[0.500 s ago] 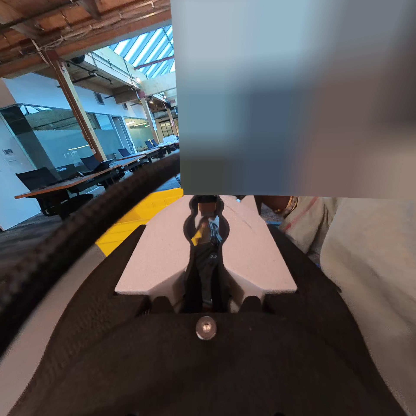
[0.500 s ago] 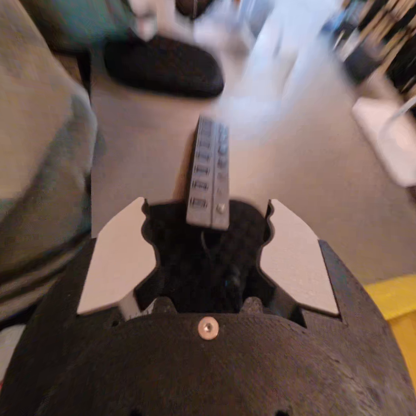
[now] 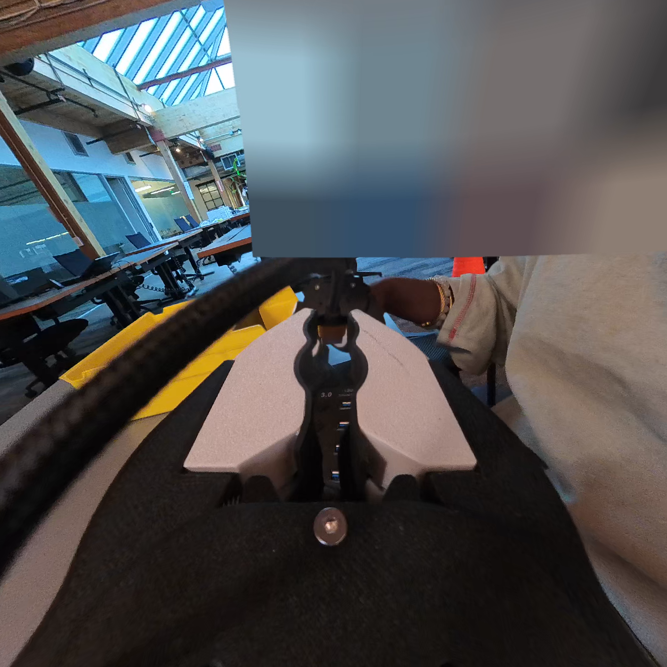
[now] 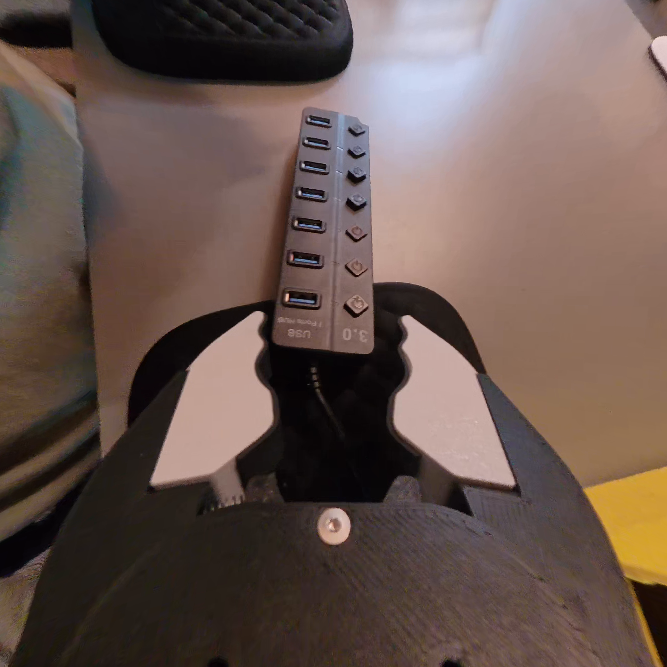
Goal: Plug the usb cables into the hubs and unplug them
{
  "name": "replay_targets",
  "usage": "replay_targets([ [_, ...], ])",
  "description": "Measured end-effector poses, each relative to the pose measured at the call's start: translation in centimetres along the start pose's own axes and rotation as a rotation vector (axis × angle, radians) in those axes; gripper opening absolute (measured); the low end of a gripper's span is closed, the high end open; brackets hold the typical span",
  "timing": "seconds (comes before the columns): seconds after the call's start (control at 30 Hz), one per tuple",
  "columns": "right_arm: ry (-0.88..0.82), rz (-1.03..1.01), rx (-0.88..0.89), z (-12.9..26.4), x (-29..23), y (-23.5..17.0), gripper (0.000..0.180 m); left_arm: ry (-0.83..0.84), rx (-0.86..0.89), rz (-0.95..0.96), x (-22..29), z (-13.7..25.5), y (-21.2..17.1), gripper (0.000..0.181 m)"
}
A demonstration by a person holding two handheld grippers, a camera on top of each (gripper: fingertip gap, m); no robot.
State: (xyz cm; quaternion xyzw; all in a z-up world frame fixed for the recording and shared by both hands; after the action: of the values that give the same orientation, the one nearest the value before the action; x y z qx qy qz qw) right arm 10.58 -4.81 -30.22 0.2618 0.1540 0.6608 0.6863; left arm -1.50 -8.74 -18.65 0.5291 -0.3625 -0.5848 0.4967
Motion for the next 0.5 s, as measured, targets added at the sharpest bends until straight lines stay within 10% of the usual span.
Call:
replay_targets([
  [0.5, -0.020, 0.041, 0.082, 1.9, -2.2, 4.1, 0.054, -0.177, -0.124, 0.013, 1.8, -2.8, -3.5, 0.015],
])
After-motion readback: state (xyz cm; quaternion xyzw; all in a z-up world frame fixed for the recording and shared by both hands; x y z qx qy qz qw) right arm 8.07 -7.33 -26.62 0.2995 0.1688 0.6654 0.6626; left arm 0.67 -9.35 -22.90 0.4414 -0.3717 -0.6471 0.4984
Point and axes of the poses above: each gripper's, where its closed fingertips meet, z back along the fingers, y out of its top, x = y × z across the jaws, the point moved 4 cm from there along z, back along the fingers, and after that the axes turned 15 degrees about -x, right-handed, at the moved point
